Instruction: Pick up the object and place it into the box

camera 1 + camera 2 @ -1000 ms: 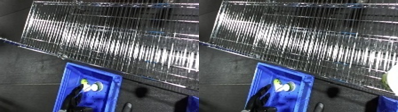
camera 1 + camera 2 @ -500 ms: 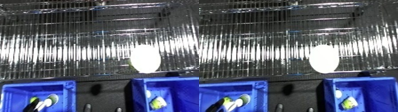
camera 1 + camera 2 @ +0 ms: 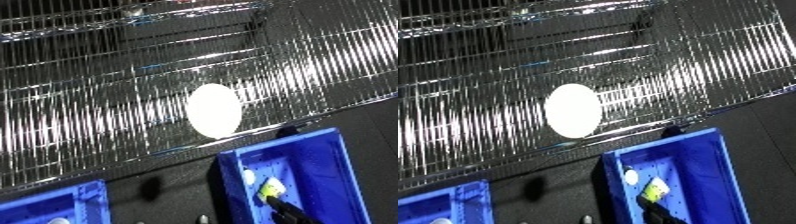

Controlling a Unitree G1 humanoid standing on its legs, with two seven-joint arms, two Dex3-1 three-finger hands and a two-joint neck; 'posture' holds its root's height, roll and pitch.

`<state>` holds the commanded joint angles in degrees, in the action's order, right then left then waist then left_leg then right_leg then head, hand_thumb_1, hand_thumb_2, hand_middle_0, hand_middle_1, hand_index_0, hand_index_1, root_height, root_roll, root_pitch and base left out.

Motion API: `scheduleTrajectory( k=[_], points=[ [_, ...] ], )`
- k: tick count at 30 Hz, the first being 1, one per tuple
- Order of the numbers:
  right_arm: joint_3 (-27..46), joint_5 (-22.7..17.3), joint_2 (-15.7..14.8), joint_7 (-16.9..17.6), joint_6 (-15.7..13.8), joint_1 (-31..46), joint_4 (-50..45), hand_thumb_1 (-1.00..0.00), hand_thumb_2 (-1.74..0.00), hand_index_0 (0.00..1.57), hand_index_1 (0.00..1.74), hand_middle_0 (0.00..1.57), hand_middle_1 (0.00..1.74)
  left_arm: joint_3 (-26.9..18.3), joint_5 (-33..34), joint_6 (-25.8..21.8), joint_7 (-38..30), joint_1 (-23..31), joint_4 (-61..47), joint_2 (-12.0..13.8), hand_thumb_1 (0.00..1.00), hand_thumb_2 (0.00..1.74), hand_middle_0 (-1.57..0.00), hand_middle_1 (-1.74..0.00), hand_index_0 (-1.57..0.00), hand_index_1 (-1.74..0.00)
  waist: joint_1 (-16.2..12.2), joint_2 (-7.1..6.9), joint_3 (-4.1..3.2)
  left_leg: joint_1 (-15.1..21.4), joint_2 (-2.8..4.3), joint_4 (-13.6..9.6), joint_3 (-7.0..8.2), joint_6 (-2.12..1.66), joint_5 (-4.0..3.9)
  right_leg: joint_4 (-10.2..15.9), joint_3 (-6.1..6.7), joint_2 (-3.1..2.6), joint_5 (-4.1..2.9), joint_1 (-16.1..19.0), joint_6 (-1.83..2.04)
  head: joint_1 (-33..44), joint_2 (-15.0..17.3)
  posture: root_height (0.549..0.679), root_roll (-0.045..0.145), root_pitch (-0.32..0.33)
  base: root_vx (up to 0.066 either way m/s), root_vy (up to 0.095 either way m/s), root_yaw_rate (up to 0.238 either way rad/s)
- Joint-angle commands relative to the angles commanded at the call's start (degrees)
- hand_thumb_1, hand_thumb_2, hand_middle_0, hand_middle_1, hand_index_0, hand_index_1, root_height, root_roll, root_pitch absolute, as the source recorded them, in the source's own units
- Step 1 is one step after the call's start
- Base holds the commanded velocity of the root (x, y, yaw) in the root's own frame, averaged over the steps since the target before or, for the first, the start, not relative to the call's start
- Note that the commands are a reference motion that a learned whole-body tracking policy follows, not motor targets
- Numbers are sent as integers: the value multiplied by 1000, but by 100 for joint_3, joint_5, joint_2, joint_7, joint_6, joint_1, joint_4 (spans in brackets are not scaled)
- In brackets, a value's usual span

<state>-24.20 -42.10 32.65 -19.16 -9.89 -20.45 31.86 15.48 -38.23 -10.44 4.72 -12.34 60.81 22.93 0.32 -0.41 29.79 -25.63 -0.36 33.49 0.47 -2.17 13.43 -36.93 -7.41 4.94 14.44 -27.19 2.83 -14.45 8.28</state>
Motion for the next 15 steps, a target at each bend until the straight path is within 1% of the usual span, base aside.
scheduleTrajectory(
  k=[3, 4, 5, 7, 9, 12, 15],
  points=[
    [106, 786, 195, 1047, -678, 168, -1095, 0, 0, 0, 0, 0, 0, -81, -21, -48, -57, 107, -40, -14, 0, 0, 0, 0, 0, 0, -112, -34, 0, -25, 49, 2, 51, 0, -9, -30, 47, -33, 6, -58, 8, 312, -50, 646, 44, 89, 2, 37, -150],
    [189, 1018, 252, 1351, -879, 220, -1431, 0, 0, 0, 0, 0, 0, -113, -28, -80, -67, 136, -28, -31, 0, 0, 0, 0, 0, 0, -155, -43, 0, -31, 66, -3, 69, 4, -12, -42, 66, -47, 10, -79, 13, 416, -76, 646, 44, 92, 4, 55, -175],
    [289, 1200, 296, 1563, -1042, 271, -1722, 0, 0, 0, 0, 0, 0, -145, -33, -113, -71, 159, -8, -53, 0, 0, 0, 0, 0, 0, -194, -50, 0, -34, 80, -10, 86, 9, -13, -53, 82, -60, 15, -97, 18, 482, -92, 646, 43, 94, 2, 53, -162],
    [491, 1544, 371, 1861, -1315, 393, -2262, 0, 0, 0, 0, 0, 0, -201, -31, -179, -62, 192, 49, -100, 0, 0, 0, 0, 0, 0, -268, -59, 0, -44, 104, -20, 118, 18, -9, -68, 115, -86, 25, -132, 34, 593, -133, 645, 43, 98, 3, 51, -137],
    [666, 1739, 422, 2055, -1549, 477, -2709, 0, 0, 0, 0, 0, 0, -245, -4, -218, -50, 201, 106, -142, 0, 0, 0, 0, 0, 0, -322, -65, 0, -62, 118, -16, 139, 24, 1, -84, 140, -101, 32, -163, 50, 650, -157, 645, 42, 102, 2, 32, -78],
    [889, 1875, 460, 2309, -1833, 485, -3257, 0, 0, 0, 0, 0, 0, -273, 43, -267, 0, 194, 222, -192, 0, 0, 0, 0, 0, 0, -366, -70, 0, -81, 138, 0, 162, 26, 25, -98, 160, -107, 48, -183, 65, 678, -180, 645, 42, 106, 4, 16, -41],
    [1068, 1983, 472, 2568, -2006, 373, -3701, 0, 0, 0, 0, 0, 0, -267, 89, -303, 47, 163, 326, -235, 0, 0, 0, 0, 0, 0, -378, -74, 0, -83, 156, 9, 188, 23, 45, -88, 159, -101, 56, -175, 74, 684, -171, 645, 42, 107, 7, 6, -11]
  ],
)
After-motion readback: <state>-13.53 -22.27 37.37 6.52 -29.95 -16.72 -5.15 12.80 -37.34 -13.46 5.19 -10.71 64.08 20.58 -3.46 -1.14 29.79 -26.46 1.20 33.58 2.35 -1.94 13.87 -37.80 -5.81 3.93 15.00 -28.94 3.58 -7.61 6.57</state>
